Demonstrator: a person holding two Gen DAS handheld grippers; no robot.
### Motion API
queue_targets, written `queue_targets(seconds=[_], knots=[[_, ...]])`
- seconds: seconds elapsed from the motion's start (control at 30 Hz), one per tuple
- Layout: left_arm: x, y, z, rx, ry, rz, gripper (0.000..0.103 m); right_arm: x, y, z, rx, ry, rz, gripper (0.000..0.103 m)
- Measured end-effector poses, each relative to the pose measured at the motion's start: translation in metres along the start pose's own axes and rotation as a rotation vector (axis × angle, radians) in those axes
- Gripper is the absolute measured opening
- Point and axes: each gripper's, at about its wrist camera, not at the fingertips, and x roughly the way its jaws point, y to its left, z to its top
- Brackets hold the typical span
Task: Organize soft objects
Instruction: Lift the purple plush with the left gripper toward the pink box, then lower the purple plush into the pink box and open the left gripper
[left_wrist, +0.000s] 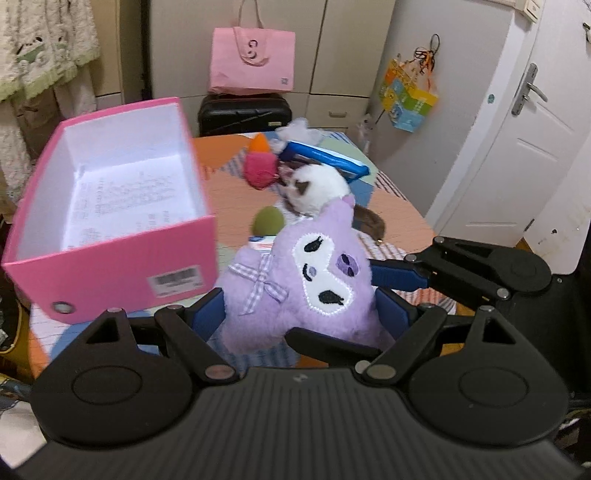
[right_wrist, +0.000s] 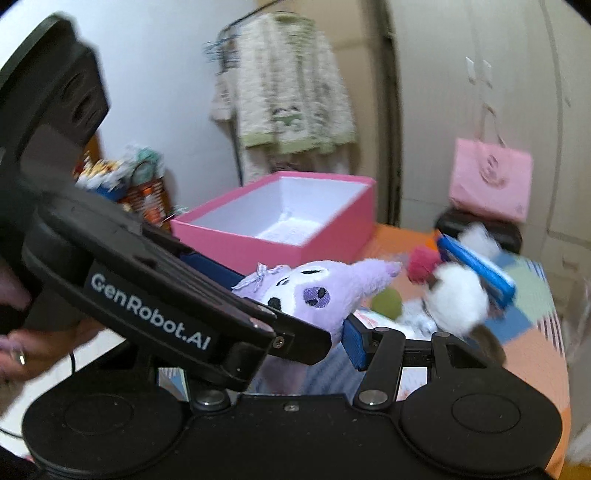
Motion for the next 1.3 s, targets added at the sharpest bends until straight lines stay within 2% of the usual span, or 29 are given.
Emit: queue_targets(seconds=[0.3, 0.57, 0.7, 0.97, 1.1, 1.3], knots=[[-0.031, 0.041, 0.009, -0.037, -0.060, 0.045, 0.086, 0.020, 0.029, 0.036, -0.078, -0.025, 0.068, 0.061], [-0.035, 0.079, 0.041, -0.068, -0.111, 0.067, 0.086, 0.042, 0.027, 0.073, -0.134, -0.065, 0.118, 0.061], [-0.018, 0.108, 0.067, -0.140, -0.112, 0.044, 0.086, 0.064, 0.012, 0.096, -0.156, -0.089, 0.129, 0.060], [0.028, 0.160, 0.119, -0.208, -0.114, 0.093, 0.085, 0.138, -0.029, 0.147, -0.229, -0.038, 0.199, 0.059], [0.061, 0.190, 0.137, -0.254, -0.059, 0.112, 0.084, 0.183, -0.041, 0.165, -0.258, 0.014, 0.224, 0.059], [0.104, 0.215, 0.151, -0.277, 0.052, 0.173, 0.081, 0.236, -0.048, 0.164, -0.352, 0.088, 0.282, 0.059]])
